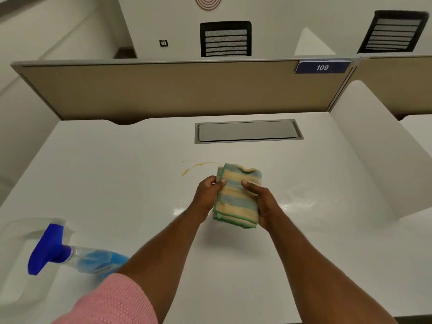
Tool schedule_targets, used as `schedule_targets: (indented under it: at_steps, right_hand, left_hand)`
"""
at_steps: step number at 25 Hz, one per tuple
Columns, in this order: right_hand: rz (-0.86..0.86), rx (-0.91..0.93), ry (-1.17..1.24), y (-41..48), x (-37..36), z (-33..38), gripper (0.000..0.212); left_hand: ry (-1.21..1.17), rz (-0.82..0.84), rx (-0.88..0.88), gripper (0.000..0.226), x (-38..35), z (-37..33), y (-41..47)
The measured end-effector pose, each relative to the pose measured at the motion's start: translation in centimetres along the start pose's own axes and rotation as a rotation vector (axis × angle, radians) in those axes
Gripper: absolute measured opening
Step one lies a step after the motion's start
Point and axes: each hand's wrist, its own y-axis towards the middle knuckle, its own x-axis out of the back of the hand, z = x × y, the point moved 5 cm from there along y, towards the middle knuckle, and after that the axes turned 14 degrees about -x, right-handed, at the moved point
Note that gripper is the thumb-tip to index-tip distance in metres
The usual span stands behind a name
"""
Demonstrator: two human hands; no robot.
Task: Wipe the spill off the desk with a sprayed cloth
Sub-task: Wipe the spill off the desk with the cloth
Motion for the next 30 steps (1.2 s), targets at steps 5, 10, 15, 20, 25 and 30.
schedule_targets:
  at_steps: [5,10,15,20,25,30]
  right_hand:
    - [-0.216,0.207,-0.059,0.8,0.0,-0.3,0.030]
    - [-0.752,0.490,-0.634,1.0,-0.2,1.3,0.015]
    - [-0.531,0.400,-1.278,4.0,-2.9,-3.1,0.068]
    - [-0.566,0.624,-1.410,4.5,-4.4,-5.6,0.050]
    - [-0.587,0.567,-1.639,6.8,-3.7,-4.6,0.057]
    - [-0.526,0.523,-1.689,8.9,-2.7,-6.0,0.057]
  left_hand:
    - [0.293,-0.051,-0.103,0.026,1.2,0.9,-0.1]
    - [0.711,-0.095,-0.147,0.044,6.4,3.2,-0.2]
    - [0.961,-0.034,-0.193,0.052,8.5,4.7,0.5]
    - [1.094,0.021,-0.225,0.056,9.7,5.3,1.4]
    - [1.217,0.035,-0.199,0.066,11.6,6.3,2.3]
    - [1.288,0.068,-0.228,0.073,12.9,7.5,3.2]
